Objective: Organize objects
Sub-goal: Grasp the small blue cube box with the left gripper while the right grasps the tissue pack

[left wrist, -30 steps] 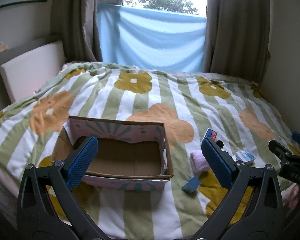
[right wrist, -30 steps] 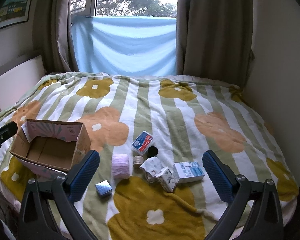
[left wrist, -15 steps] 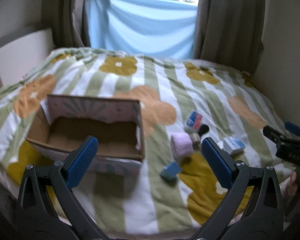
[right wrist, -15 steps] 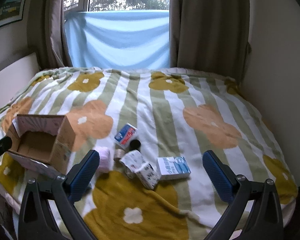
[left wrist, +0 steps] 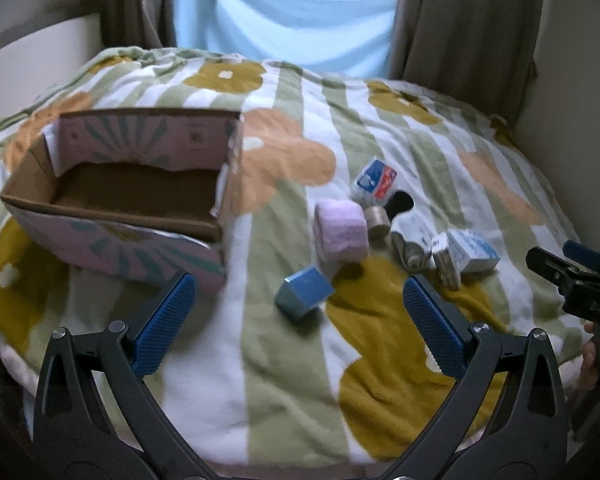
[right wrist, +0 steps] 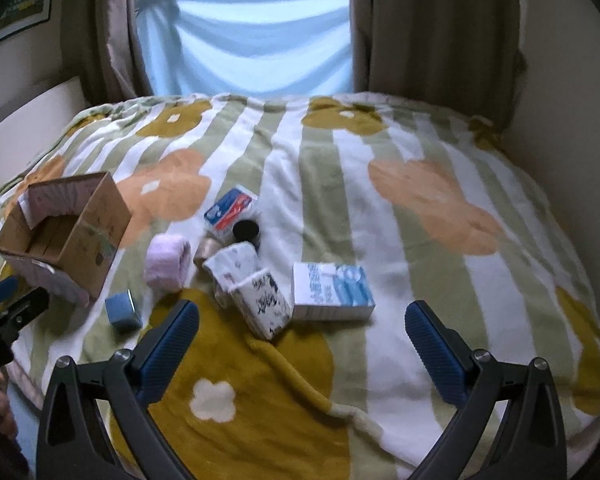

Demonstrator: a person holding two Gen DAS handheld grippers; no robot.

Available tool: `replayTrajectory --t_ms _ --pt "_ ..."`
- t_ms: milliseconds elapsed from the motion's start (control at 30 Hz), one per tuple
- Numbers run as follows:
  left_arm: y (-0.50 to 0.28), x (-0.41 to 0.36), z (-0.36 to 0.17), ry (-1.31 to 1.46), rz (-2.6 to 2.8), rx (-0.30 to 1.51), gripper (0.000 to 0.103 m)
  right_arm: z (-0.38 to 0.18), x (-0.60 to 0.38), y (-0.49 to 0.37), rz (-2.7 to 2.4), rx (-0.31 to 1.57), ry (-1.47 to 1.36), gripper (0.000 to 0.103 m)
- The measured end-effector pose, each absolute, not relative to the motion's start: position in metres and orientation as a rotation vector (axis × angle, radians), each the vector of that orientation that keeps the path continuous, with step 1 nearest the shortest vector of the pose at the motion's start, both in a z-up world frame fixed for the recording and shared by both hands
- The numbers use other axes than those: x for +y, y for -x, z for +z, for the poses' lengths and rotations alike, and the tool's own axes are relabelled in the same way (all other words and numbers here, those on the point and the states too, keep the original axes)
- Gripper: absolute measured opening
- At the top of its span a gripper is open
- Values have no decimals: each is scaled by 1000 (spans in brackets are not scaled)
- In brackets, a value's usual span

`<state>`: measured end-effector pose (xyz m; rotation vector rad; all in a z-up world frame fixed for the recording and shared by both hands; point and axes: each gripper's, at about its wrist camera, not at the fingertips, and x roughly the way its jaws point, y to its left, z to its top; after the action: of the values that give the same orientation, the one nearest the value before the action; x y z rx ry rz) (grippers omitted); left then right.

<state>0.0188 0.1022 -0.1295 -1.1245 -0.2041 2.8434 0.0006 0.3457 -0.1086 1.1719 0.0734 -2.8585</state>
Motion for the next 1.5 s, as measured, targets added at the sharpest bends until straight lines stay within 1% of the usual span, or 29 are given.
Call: replayTrajectory --t_ms 233,367,533,600,800,933,1067,1100,1133,1167,1233,1300,1367,1433,1500 --pt "-5 121 -162 1194 2802 -222 103 -144 354 12 -2720 20 -1211 103" --pt "5 127 -175 1227 2797 -224 103 -164 359 24 -2651 -43 -1226 103" --pt "20 132 -188 1274 2811 -180 103 -190 360 46 -2560 -79 -1278 103" --pt "27 130 -194 1291 2811 -188 103 -200 359 55 -2525 -92 -1296 103" --pt "43 125 -207 1325 2820 -204 103 -214 359 77 -2467 -187 -1303 102" --pt "51 127 -212 1336 2819 -192 99 -216 359 87 -2471 -183 -1296 98" --pt "57 128 -216 1349 2814 -182 95 -219 356 92 -2440 -196 -1306 88" --pt "58 128 -216 1351 2812 -180 92 -221 355 93 -2437 -190 -1311 87" --pt "59 128 -217 1354 2810 -179 89 -223 354 95 -2431 -186 -1318 82" --pt "60 127 -218 1359 2806 -177 87 -227 352 96 -2416 -189 -1330 73" --pt "61 126 -219 1367 2802 -179 81 -230 351 98 -2402 -196 -1342 65" --pt "61 124 -220 1374 2799 -188 79 -230 350 99 -2407 -196 -1345 63" --pt "61 122 -222 1374 2794 -203 74 -228 351 99 -2411 -201 -1341 60" --pt "63 120 -226 1391 2771 -219 57 -228 353 99 -2411 -212 -1342 59" --pt "65 120 -229 1397 2744 -247 51 -229 355 98 -2417 -228 -1344 58"
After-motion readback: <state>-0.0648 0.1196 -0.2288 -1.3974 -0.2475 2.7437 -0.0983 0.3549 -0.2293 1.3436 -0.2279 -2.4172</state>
